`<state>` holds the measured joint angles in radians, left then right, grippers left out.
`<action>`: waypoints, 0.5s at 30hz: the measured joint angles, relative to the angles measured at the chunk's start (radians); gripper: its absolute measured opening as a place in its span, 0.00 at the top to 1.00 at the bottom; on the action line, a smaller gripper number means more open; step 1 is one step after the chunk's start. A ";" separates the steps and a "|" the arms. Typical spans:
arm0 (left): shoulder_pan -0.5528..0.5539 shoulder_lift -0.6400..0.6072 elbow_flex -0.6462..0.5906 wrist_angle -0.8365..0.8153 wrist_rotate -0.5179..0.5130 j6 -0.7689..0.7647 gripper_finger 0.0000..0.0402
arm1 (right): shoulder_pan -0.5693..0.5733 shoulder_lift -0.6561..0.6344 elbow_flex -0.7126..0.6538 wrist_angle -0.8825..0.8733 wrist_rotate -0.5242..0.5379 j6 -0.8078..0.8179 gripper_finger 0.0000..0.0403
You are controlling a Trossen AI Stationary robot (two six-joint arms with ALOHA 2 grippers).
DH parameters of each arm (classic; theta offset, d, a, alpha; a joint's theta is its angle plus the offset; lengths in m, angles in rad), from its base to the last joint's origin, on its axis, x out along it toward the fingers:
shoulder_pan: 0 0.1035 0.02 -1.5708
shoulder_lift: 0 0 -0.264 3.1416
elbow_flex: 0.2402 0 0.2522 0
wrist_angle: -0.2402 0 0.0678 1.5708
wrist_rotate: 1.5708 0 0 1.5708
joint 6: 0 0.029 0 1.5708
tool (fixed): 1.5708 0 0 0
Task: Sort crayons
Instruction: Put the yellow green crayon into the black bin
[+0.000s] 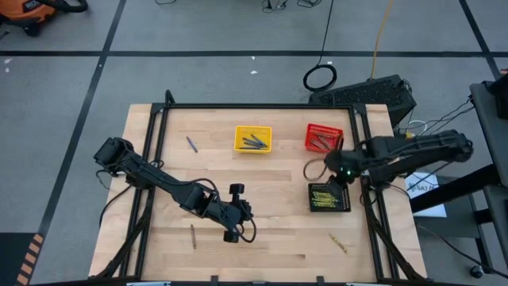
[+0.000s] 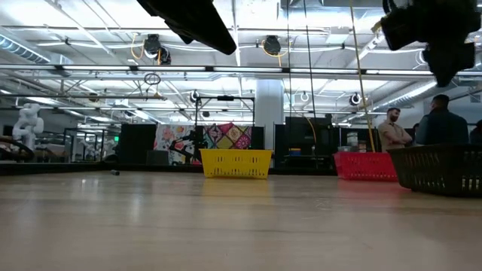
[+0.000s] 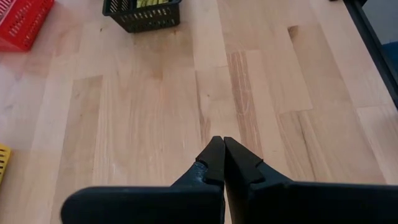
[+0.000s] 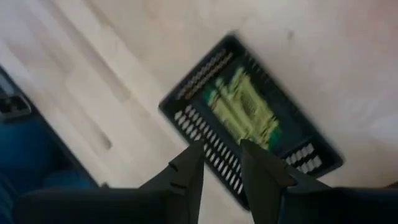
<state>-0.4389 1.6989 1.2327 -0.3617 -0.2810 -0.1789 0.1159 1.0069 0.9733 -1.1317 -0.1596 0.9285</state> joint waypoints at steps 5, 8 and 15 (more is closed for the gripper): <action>0.000 0.000 0.000 -0.010 0.000 0.000 1.00 | 0.165 0.044 0.000 0.005 0.000 0.120 0.77; 0.000 0.000 0.000 -0.019 0.001 0.000 1.00 | 0.255 0.084 0.000 0.022 0.002 0.186 0.77; 0.000 0.000 0.000 -0.018 0.001 0.000 1.00 | 0.420 0.202 0.000 0.080 0.028 0.344 0.77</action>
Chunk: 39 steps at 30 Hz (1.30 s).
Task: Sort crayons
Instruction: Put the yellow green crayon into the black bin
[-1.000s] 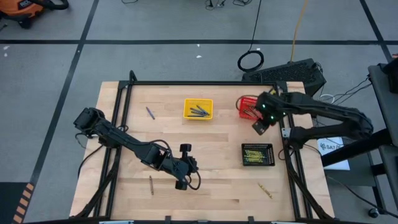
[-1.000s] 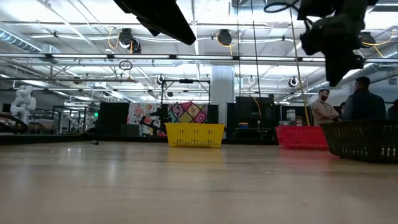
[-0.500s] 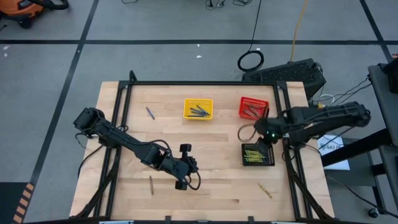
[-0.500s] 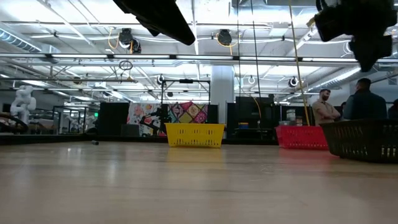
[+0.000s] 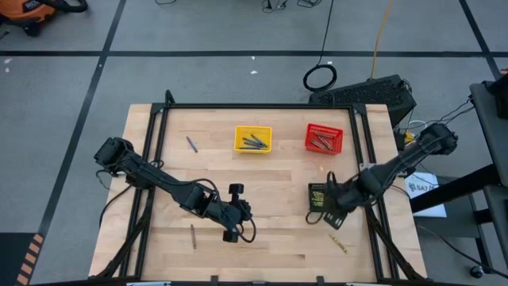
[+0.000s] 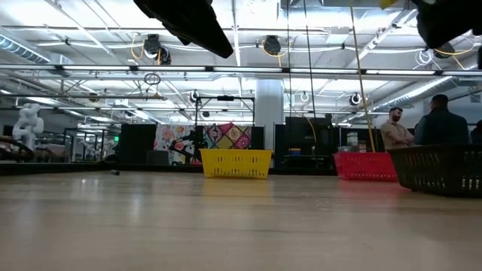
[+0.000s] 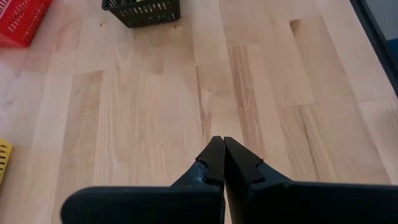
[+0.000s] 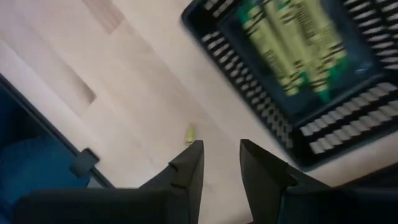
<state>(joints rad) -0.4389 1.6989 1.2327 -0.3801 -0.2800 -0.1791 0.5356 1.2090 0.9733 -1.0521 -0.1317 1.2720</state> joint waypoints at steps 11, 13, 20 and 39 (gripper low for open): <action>0.000 0.000 0.000 -0.004 0.000 0.001 1.00 | 0.233 0.176 0.000 0.197 -0.030 0.164 0.77; 0.000 0.000 0.000 -0.004 0.000 0.001 1.00 | 0.262 0.203 0.000 0.203 -0.029 0.217 0.77; 0.000 0.000 0.000 -0.004 0.000 0.000 1.00 | 0.337 0.283 0.000 0.226 -0.003 0.382 0.77; 0.000 0.000 0.000 -0.003 0.000 0.000 1.00 | 0.396 0.470 0.000 0.295 0.050 0.482 0.77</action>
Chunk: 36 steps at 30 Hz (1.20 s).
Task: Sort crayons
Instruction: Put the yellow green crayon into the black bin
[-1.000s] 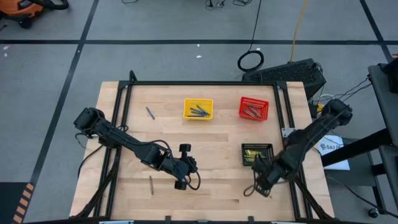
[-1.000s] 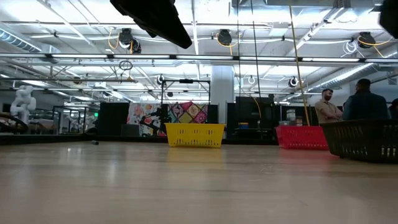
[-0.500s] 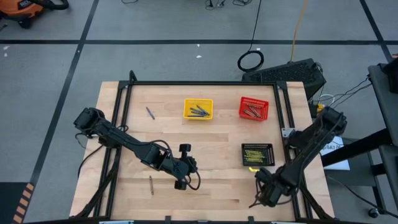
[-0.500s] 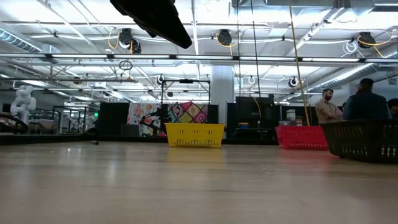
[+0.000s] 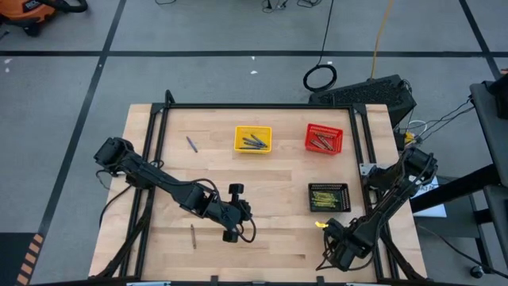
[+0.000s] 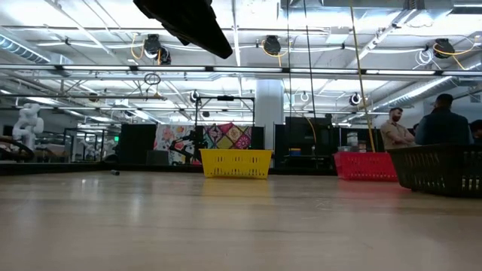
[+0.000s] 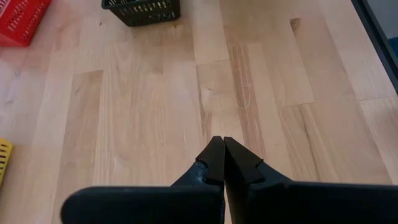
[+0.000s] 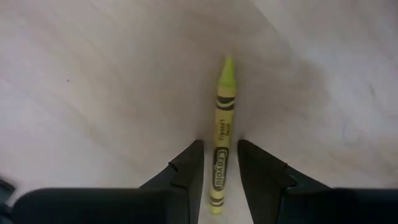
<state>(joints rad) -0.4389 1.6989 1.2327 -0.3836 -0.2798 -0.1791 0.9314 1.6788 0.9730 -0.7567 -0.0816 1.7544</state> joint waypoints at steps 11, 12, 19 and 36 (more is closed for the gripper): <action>0.000 0.000 0.000 0.004 0.000 0.000 1.00 | 0.000 0.114 0.003 -0.022 -0.021 -0.112 0.79; 0.000 0.000 0.000 0.005 0.000 0.000 1.00 | -0.001 0.123 0.004 -0.024 -0.030 -0.115 0.80; 0.000 0.000 0.000 0.008 0.000 0.000 1.00 | -0.001 0.121 0.003 -0.012 -0.044 -0.115 0.98; 0.000 0.000 0.000 -0.001 0.000 0.000 1.00 | 0.001 -0.111 -0.003 -0.067 0.032 -0.125 1.00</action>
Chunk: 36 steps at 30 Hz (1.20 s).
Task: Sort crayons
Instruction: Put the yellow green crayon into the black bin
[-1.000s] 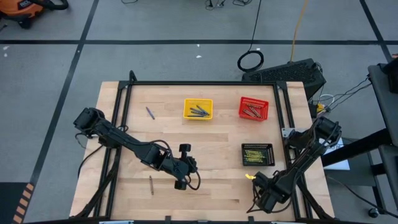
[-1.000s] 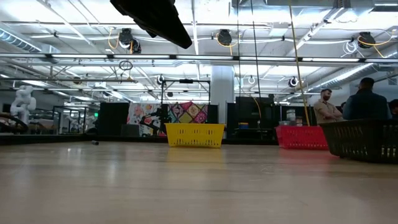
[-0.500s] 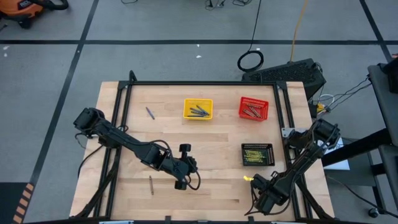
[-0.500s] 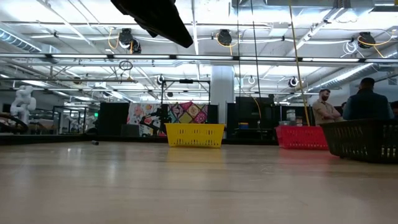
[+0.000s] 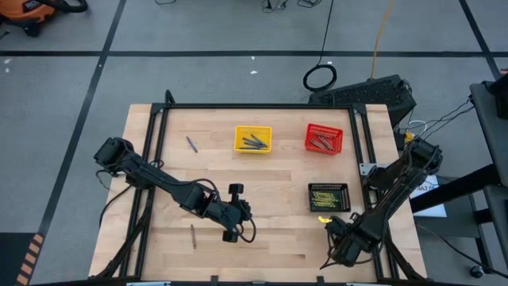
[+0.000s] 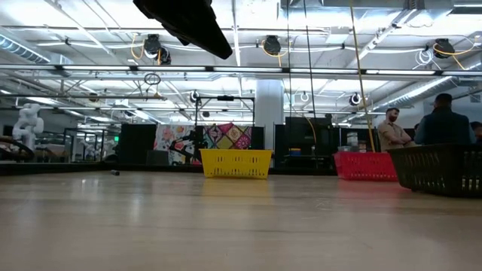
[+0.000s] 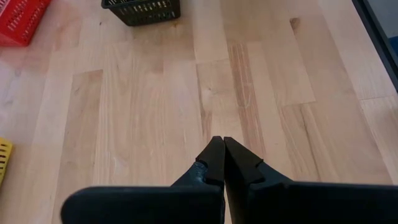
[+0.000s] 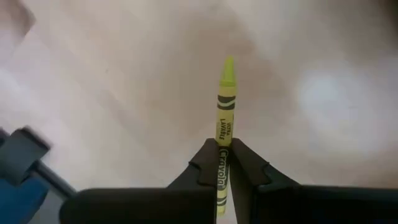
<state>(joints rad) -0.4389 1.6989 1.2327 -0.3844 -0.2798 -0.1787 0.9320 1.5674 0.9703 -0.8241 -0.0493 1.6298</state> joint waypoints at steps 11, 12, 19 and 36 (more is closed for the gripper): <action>0.000 0.000 0.000 -0.001 0.000 0.001 1.00 | -0.053 -0.182 0.000 -0.255 0.175 -0.028 1.00; 0.000 0.000 0.000 -0.001 0.000 0.001 1.00 | -0.067 -0.193 0.000 -0.276 0.185 -0.043 1.00; 0.000 0.000 0.000 -0.001 0.000 0.001 1.00 | -0.208 -0.227 0.001 -0.334 0.238 -0.248 1.00; 0.000 0.001 0.000 -0.059 -0.002 0.002 1.00 | -0.403 -0.197 -0.020 -0.341 0.204 -0.624 0.98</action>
<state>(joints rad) -0.4389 1.6997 1.2327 -0.4438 -0.2817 -0.1772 0.5295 1.3701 0.9505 -1.1653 0.1543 1.0056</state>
